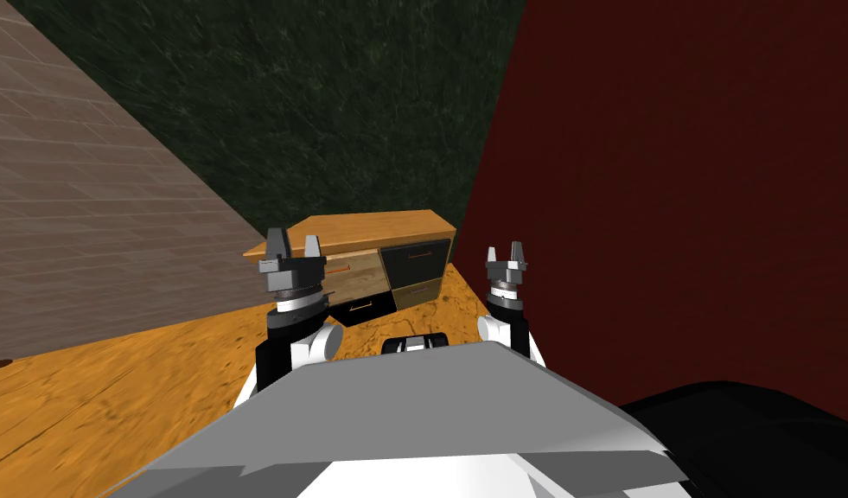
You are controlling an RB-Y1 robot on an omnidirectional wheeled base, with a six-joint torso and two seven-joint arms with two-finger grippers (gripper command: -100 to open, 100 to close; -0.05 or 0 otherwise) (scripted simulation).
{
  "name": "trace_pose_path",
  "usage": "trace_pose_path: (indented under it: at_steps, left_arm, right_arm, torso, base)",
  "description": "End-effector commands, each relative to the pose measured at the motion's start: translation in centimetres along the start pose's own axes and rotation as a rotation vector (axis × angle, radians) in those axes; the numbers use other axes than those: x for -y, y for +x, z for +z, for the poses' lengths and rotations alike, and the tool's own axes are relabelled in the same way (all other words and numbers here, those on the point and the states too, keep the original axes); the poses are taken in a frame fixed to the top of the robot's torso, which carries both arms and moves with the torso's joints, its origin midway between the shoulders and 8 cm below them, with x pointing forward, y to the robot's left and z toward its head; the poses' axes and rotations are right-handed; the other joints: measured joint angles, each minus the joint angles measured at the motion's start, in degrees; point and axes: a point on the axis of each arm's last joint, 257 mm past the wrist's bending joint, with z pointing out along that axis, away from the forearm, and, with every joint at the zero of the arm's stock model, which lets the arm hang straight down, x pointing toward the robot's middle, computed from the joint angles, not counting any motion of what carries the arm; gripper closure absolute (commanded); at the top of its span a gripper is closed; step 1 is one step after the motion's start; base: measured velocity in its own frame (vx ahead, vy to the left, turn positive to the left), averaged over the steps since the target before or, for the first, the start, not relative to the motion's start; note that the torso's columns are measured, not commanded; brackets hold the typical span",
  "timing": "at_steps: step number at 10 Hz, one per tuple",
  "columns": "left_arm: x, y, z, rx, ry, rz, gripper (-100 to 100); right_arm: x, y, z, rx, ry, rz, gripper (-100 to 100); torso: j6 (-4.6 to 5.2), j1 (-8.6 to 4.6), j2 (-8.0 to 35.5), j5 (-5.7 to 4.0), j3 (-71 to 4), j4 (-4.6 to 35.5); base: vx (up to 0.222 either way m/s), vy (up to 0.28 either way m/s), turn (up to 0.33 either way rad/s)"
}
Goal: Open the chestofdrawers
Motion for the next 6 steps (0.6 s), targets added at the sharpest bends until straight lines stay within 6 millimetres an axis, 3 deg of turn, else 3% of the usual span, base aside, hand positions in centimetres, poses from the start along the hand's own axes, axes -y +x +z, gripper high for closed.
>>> trace_pose_path:
  at_steps: [1, 2, 3, 6]
  left_arm:
    - [0.0, 0.0, 0.0, 0.000, 0.000, 0.000, 0]
    - [-0.8, 0.5, -0.2, -0.038, -0.016, 0.010, -100]
    - [-1.3, 0.7, -0.3, -0.054, -0.027, 0.015, -100]
    - [-4.3, 1.3, -1.2, -0.103, -0.091, 0.035, -100]
  right_arm:
    - [0.0, 0.0, 0.0, 0.000, 0.000, 0.000, 0]
    - [0.0, 0.0, 0.0, 0.000, 0.000, 0.000, 0]
    - [0.0, 0.0, 0.0, 0.000, 0.001, 0.000, 0]
    - [0.0, 0.0, 0.0, 0.000, 0.001, 0.000, 0]
  torso:
    - [0.00, 0.00, 4.23, 0.00, -8.46, 4.23]
    - [0.00, 0.00, 8.46, 0.00, -16.92, 8.46]
    - [0.00, -0.06, 10.36, -0.01, -20.88, 10.34]
    - [0.01, -0.13, 11.05, -0.04, -22.33, 11.10]
  base:
    - [0.000, 0.000, 0.000]
    - [0.016, -0.025, 0.005]
    - [0.031, -0.044, 0.007]
    - [0.041, -0.085, 0.010]
